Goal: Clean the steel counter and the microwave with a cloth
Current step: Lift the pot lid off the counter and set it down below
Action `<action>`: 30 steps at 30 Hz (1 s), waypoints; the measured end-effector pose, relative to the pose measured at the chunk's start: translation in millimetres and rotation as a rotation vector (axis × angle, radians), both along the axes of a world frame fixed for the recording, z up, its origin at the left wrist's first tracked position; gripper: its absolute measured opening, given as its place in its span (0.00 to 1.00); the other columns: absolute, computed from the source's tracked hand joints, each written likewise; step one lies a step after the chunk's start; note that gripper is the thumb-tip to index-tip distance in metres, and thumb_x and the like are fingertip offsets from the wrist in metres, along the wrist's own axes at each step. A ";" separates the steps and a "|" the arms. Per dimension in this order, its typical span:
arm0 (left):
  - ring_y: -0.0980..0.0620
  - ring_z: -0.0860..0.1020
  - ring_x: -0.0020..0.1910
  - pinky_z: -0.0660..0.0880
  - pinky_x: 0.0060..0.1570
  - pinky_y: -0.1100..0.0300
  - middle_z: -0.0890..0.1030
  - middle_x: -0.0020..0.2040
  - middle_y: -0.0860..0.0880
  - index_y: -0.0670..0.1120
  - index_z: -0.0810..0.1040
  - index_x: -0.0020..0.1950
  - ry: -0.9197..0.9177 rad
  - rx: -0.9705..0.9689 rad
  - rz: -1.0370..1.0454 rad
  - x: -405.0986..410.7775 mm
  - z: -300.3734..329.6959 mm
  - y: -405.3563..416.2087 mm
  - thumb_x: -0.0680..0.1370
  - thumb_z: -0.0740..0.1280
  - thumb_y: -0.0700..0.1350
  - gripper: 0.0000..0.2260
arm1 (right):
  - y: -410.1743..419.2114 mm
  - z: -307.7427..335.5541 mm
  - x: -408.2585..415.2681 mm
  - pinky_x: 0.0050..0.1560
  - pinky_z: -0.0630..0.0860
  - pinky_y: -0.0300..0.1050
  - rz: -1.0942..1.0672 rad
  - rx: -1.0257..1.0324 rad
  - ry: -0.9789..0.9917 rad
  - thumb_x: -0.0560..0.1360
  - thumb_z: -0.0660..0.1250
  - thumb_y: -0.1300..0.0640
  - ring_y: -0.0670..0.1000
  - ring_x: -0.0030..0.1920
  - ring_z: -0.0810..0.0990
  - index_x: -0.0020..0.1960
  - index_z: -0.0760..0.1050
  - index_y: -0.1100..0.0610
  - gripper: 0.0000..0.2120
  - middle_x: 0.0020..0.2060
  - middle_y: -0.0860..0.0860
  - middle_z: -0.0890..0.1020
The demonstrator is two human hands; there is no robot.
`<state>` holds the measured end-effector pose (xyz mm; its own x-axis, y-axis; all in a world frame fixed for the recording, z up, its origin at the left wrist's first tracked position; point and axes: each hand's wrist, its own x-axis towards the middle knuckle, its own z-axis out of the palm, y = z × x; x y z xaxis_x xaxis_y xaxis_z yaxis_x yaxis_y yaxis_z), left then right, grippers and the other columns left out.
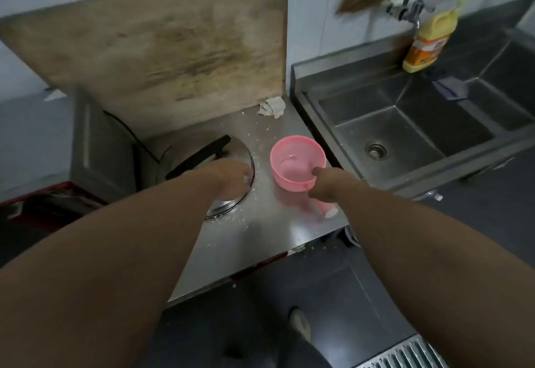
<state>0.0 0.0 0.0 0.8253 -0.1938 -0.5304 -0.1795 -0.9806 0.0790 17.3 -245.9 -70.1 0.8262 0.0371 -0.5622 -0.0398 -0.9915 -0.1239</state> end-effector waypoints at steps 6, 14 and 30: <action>0.44 0.72 0.68 0.69 0.66 0.55 0.74 0.70 0.46 0.48 0.70 0.73 0.071 0.055 -0.026 34.0 -30.4 -0.7 0.82 0.60 0.50 0.19 | 7.5 -35.6 9.7 0.61 0.74 0.53 -0.058 -0.001 0.098 0.73 0.63 0.47 0.60 0.65 0.74 0.80 0.47 0.43 0.40 0.69 0.58 0.71; 0.43 0.75 0.63 0.71 0.60 0.54 0.78 0.66 0.45 0.50 0.74 0.65 0.055 0.021 -0.141 60.7 -70.6 5.8 0.79 0.62 0.53 0.17 | 17.4 -62.5 19.2 0.61 0.73 0.51 -0.167 0.051 0.068 0.75 0.63 0.51 0.61 0.65 0.74 0.79 0.53 0.45 0.35 0.68 0.58 0.72; 0.43 0.76 0.62 0.73 0.60 0.54 0.77 0.65 0.47 0.47 0.75 0.67 -0.002 0.062 -0.264 44.5 -31.5 44.4 0.83 0.58 0.48 0.15 | 43.2 -1.8 -11.6 0.51 0.77 0.51 -0.241 -0.037 -0.154 0.76 0.63 0.49 0.57 0.48 0.76 0.63 0.71 0.53 0.17 0.50 0.55 0.77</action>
